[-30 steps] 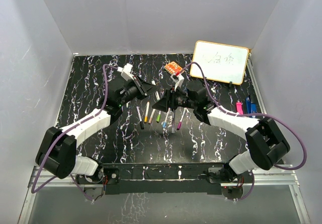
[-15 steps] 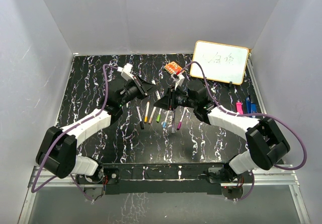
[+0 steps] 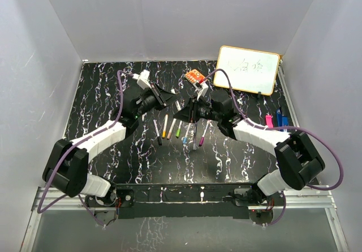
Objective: Open the pen caps
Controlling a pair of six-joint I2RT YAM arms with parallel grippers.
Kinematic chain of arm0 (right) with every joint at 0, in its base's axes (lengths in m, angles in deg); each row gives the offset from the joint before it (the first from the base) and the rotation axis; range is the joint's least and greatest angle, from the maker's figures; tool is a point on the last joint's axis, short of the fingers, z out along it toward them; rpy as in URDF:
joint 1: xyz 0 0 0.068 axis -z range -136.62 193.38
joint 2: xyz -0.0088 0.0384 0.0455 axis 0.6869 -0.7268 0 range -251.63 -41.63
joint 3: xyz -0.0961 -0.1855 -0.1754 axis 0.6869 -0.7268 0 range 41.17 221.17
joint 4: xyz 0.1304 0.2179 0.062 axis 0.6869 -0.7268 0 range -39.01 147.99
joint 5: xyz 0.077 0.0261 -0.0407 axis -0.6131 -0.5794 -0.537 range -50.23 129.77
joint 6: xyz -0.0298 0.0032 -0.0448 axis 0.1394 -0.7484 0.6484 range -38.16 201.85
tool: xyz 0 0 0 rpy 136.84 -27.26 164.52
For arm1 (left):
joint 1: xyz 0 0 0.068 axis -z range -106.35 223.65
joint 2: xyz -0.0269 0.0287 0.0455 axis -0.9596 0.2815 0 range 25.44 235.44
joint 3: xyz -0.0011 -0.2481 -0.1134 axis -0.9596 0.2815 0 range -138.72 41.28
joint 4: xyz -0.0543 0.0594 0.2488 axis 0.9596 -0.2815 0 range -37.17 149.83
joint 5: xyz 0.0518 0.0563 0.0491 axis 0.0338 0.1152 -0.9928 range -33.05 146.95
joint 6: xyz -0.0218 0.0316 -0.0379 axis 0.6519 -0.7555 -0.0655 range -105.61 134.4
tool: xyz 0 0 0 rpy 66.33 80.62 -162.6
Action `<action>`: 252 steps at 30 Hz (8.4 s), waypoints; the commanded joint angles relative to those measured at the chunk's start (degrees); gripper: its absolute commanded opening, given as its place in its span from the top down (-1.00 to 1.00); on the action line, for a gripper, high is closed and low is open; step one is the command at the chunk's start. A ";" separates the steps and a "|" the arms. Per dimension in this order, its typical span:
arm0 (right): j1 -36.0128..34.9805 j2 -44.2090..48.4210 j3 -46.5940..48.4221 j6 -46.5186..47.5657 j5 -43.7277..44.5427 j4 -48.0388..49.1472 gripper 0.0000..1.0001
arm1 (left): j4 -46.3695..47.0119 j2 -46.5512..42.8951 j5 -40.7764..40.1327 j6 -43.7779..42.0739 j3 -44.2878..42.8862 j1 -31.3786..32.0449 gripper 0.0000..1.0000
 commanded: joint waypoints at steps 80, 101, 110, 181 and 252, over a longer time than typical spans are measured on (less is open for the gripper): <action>11.98 8.26 3.39 12.22 18.47 -24.00 1.00 | -65.92 34.56 -11.29 -37.81 -47.58 -15.68 0.99; 13.01 8.89 2.21 11.70 18.89 -23.60 1.00 | -67.47 42.31 -17.16 -37.88 -51.70 -11.09 0.98; 14.15 8.74 2.13 11.74 18.65 -23.60 1.00 | -68.39 43.90 -17.85 -37.71 -52.29 -10.99 0.92; 19.91 -25.74 22.65 14.33 40.12 -36.70 0.39 | -57.90 3.60 -19.10 -28.07 -19.54 -1.59 0.34; 19.92 10.31 4.17 12.64 24.57 -30.35 0.05 | -59.30 20.54 -38.94 -16.09 -13.43 9.95 0.34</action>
